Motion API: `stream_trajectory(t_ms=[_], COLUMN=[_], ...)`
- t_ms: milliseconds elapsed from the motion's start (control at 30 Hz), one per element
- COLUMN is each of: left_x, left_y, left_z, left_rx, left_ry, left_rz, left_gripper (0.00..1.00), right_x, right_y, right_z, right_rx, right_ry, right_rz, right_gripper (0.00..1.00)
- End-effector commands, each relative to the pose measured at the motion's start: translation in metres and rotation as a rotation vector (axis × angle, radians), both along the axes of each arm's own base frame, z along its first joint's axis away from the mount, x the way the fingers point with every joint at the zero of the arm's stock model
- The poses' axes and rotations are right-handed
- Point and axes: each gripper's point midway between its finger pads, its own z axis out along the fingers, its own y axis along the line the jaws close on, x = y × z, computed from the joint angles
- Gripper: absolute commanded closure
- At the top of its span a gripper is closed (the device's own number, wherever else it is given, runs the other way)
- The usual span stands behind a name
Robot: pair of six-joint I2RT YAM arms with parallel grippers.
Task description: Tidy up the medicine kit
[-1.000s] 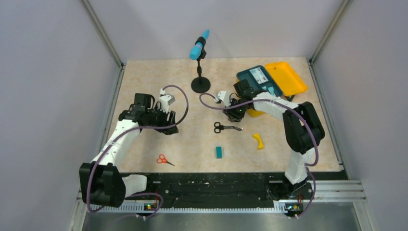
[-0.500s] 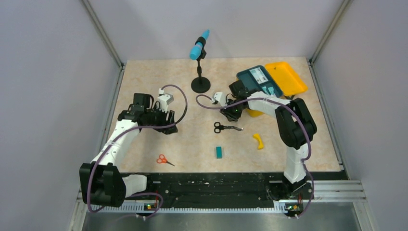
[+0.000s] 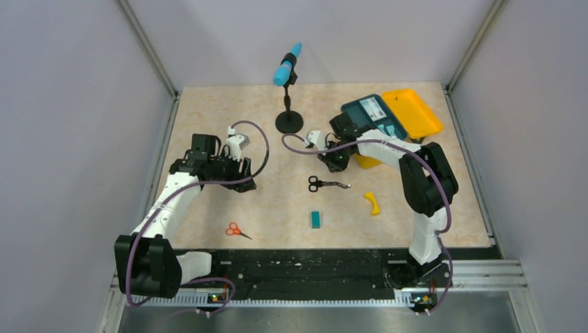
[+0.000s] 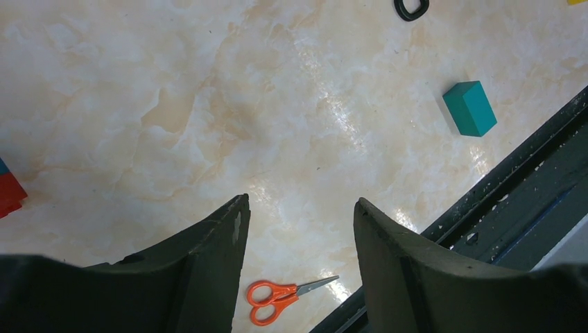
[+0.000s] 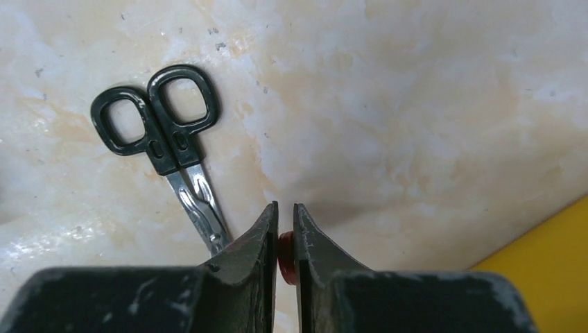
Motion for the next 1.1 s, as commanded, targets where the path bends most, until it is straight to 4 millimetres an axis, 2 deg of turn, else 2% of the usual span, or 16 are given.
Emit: stream_trajectory(t_ms=[0, 133, 267, 333, 433, 500, 567, 667, 733, 867, 933, 1067], left_x=[0.010, 0.013, 0.016, 0.017, 0.018, 0.018, 0.018, 0.018, 0.018, 0.016, 0.016, 0.015], left_y=[-0.004, -0.006, -0.007, -0.008, -0.008, -0.009, -0.009, -0.010, -0.010, -0.010, -0.008, -0.005], left_z=[0.008, 0.007, 0.007, 0.006, 0.006, 0.005, 0.004, 0.003, 0.002, 0.004, 0.004, 0.006], left_rx=[-0.030, -0.043, -0.057, -0.058, -0.059, -0.064, -0.066, -0.074, -0.082, -0.087, -0.079, -0.076], left_ry=[-0.046, -0.042, -0.043, -0.040, -0.038, -0.034, -0.030, -0.019, -0.011, -0.010, -0.020, -0.044], left_rz=[-0.003, 0.003, 0.006, 0.007, 0.006, 0.006, 0.009, 0.021, 0.032, 0.043, 0.048, 0.058], left_gripper=[0.38, 0.38, 0.38, 0.38, 0.38, 0.38, 0.39, 0.38, 0.38, 0.38, 0.38, 0.38], right_x=[0.006, -0.004, -0.004, 0.004, 0.027, 0.037, 0.035, 0.017, 0.007, -0.013, -0.008, 0.023], right_y=[0.018, 0.013, 0.000, -0.013, -0.048, -0.067, -0.074, -0.062, -0.048, -0.010, 0.000, 0.007], right_z=[0.086, 0.121, 0.153, 0.170, 0.194, 0.202, 0.201, 0.191, 0.180, 0.150, 0.132, 0.100], right_rx=[0.120, 0.158, 0.186, 0.204, 0.238, 0.251, 0.258, 0.292, 0.307, 0.291, 0.265, 0.224], right_ry=[-0.109, -0.150, -0.179, -0.201, -0.239, -0.252, -0.249, -0.224, -0.203, -0.150, -0.135, -0.068], right_rz=[0.002, 0.005, -0.038, -0.087, -0.200, -0.235, -0.219, -0.135, -0.085, 0.049, 0.050, -0.094], right_gripper=[0.89, 0.91, 0.92, 0.92, 0.92, 0.91, 0.87, 0.70, 0.63, 0.63, 0.64, 0.62])
